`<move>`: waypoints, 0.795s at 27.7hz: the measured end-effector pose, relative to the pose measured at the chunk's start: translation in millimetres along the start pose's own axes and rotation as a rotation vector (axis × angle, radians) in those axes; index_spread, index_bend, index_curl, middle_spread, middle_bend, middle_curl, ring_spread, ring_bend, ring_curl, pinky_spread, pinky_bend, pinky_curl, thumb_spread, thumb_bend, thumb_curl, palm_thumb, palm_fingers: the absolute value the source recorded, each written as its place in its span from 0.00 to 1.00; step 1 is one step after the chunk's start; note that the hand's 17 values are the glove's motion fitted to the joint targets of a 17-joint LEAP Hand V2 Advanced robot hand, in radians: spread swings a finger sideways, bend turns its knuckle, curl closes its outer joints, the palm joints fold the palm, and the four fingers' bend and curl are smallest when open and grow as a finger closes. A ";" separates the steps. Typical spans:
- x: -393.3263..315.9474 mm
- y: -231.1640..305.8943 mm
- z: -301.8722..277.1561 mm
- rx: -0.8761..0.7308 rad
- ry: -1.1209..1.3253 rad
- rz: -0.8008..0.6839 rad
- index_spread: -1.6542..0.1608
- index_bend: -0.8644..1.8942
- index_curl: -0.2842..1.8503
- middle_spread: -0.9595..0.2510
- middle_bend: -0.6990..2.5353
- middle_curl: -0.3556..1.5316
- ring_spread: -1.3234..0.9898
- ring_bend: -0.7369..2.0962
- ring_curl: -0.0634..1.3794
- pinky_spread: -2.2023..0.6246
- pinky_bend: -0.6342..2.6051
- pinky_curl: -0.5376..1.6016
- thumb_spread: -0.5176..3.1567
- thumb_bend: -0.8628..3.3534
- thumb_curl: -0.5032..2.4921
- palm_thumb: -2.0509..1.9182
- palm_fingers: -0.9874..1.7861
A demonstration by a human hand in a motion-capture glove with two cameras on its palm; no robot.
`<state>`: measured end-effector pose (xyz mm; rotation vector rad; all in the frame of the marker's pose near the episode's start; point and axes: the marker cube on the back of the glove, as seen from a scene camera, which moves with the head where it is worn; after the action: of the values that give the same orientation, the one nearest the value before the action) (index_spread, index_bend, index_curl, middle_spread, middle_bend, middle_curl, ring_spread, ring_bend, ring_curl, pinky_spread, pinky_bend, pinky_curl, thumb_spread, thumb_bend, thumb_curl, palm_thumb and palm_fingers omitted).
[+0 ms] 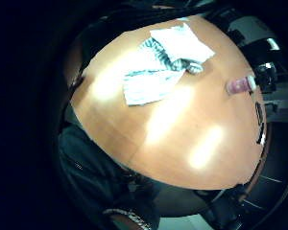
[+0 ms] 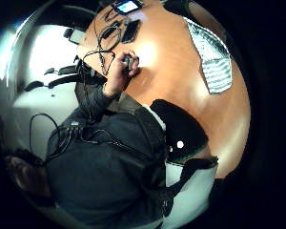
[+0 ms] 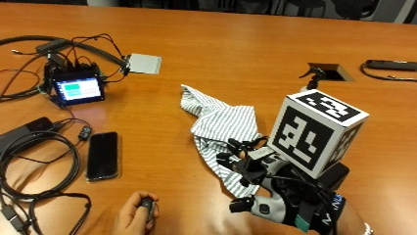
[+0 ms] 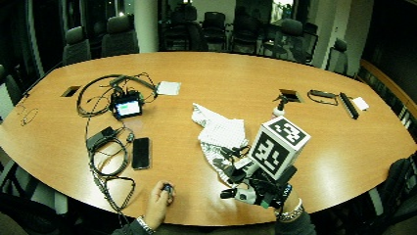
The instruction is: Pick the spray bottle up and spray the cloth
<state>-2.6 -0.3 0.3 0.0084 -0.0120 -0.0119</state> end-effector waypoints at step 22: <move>47.8 -6.9 -5.9 0.002 -0.004 0.126 0.67 0.41 0.26 0.71 0.26 0.27 0.55 0.36 0.17 0.87 0.31 0.36 0.44 0.24 0.22 0.63 0.48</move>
<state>45.2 -7.8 -5.0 0.0094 -0.0166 0.1144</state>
